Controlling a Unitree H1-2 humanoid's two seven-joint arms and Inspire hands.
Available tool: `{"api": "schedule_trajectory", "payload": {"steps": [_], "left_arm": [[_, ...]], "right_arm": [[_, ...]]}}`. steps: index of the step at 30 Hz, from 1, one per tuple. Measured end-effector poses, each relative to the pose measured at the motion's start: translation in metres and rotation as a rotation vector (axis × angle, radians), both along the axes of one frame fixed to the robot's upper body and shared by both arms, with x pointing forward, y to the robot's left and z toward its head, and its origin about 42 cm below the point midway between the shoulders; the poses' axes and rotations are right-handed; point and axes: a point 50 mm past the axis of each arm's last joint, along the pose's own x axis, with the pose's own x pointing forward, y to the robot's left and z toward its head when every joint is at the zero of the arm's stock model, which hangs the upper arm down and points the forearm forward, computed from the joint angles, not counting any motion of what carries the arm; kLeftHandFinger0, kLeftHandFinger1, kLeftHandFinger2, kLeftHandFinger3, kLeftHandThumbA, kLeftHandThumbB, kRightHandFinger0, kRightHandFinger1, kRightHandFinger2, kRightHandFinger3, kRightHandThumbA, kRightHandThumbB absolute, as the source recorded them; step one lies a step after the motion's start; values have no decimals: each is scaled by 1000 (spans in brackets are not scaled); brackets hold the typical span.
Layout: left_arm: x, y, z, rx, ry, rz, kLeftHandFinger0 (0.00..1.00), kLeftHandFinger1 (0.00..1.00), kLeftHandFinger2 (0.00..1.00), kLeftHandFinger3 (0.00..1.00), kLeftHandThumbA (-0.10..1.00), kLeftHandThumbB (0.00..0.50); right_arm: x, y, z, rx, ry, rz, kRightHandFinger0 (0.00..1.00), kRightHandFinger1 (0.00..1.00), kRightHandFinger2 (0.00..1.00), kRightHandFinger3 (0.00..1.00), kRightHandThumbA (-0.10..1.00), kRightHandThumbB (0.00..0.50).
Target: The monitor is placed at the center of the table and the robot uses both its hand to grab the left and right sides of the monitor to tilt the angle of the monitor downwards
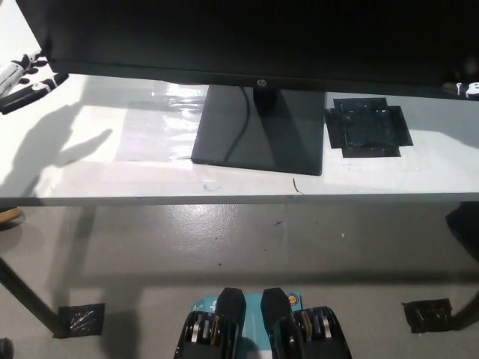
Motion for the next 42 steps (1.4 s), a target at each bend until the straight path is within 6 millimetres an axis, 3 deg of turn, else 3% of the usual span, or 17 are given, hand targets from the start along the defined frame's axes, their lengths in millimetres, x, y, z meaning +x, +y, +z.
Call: {"api": "schedule_trajectory", "payload": {"steps": [2,3,6,7,10,12,18,20,22,27,30,32,34,37,38,39,42], "left_arm": [[0,-1,1,16,-8,-8,1000,1000,1000,1000,866,490],[0,-1,1,18,-11,-12,1000,1000,1000,1000,814,473],[-3,0,0,-1,-33,-23,1000,1000,1000,1000,806,473],[-4,1,-1,-7,-38,-25,1000,1000,1000,1000,786,462],[-12,2,0,-43,-79,-44,1000,1000,1000,1000,780,463],[-19,3,-5,-68,-95,-60,1000,1000,1000,1000,912,468],[-49,-8,-31,-89,-109,-130,1000,1000,1000,1000,979,481],[-64,-10,-46,-101,-98,-146,1000,1000,1000,1000,981,453],[-78,-13,-55,-122,-103,-163,1000,1000,1000,1000,1000,484],[-131,-17,-82,-186,-113,-194,1000,1000,1000,1000,1000,486],[-162,-18,-96,-224,-111,-202,1000,1000,1000,1000,1000,450],[-185,-22,-103,-252,-114,-212,1000,1000,1000,1000,1000,469],[-204,-25,-109,-276,-115,-217,1000,1000,1000,1000,1000,444],[-230,-36,-108,-309,-137,-249,1000,1000,1000,1000,1000,494],[-237,-40,-107,-320,-144,-261,1000,1000,1000,1000,1000,461],[-244,-46,-106,-334,-152,-274,1000,1000,1000,1000,1000,458],[-257,-62,-100,-375,-188,-314,1000,1000,1000,1000,1000,500]], "right_arm": [[0,0,1,-11,-20,3,1000,1000,1000,1000,714,500],[0,0,1,-8,-27,4,1000,1000,1000,1000,749,500],[-3,0,-1,20,-51,18,1000,1000,1000,1000,753,500],[-4,0,-2,28,-56,21,1000,1000,1000,1000,833,500],[-10,-2,-3,85,-82,51,1000,1000,1000,1000,839,500],[-15,-4,-8,128,-92,67,1000,1000,1000,1000,795,500],[-44,-7,-29,306,-129,124,1000,1000,1000,1000,795,500],[-60,-11,-45,370,-122,130,1000,1000,1000,1000,847,482],[-73,-12,-54,412,-129,142,1000,1000,1000,1000,845,461],[-115,-18,-74,529,-160,166,1000,1000,1000,1000,864,485],[-141,-22,-86,590,-158,168,1000,1000,1000,1000,900,498],[-163,-25,-95,635,-156,168,1000,1000,1000,1000,924,500],[-181,-27,-101,671,-152,169,1000,1000,1000,1000,897,500],[-212,-20,-108,721,-139,212,1000,1000,1000,1000,886,500],[-220,-17,-108,735,-136,228,1000,1000,1000,1000,882,500],[-228,-13,-109,748,-131,247,1000,1000,1000,1000,880,500],[-248,-1,-105,783,-131,303,1000,1000,1000,1000,907,500]]}}
